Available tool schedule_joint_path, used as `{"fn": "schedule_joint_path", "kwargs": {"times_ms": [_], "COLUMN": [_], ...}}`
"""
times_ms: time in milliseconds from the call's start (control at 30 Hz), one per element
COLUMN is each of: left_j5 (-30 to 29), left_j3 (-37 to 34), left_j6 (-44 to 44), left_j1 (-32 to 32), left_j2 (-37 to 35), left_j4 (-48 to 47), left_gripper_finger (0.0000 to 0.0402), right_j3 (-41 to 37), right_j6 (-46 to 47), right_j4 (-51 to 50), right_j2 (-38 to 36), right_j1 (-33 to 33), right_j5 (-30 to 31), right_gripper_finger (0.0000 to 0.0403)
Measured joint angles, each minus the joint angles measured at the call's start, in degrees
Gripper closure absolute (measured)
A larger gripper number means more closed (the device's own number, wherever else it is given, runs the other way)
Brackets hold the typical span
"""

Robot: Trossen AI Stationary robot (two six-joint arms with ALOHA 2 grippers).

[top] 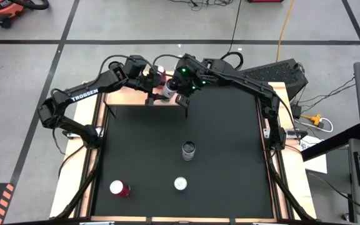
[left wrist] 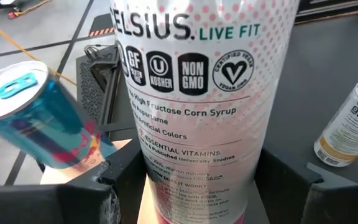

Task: Place canned beverage on shelf
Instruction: Put the white pink soda can aligned with the white pink soda can on the shelf

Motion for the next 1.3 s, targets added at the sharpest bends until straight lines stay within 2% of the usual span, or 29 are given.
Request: {"fn": "schedule_joint_path", "kwargs": {"times_ms": [267,600,1000,1300], "left_j5": [2.1,1.3,-10.3,-11.8], "left_j3": [-4.5,-4.7,-4.7,-4.7], "left_j6": [-2.7,-2.7,-2.6,-8.4], "left_j1": [2.2,2.1,-2.6,-2.7], "left_j2": [0.6,0.8,0.7,0.7], "left_j4": [7.3,6.7,6.0,5.3], "left_gripper_finger": [0.0159,0.0159,0.0159,0.0159], "right_j3": [0.0,0.0,0.0,0.0], "right_j6": [-0.1,-0.1,-0.7,1.1], "right_j4": [1.7,1.6,-0.7,-0.4], "right_j2": [0.2,0.2,0.2,0.1], "right_j1": [-0.6,-0.7,-0.7,-0.7], "right_j5": [-0.1,-0.5,-2.0,-3.4], "right_gripper_finger": [0.0403,0.0403,0.0403,0.0403]}}
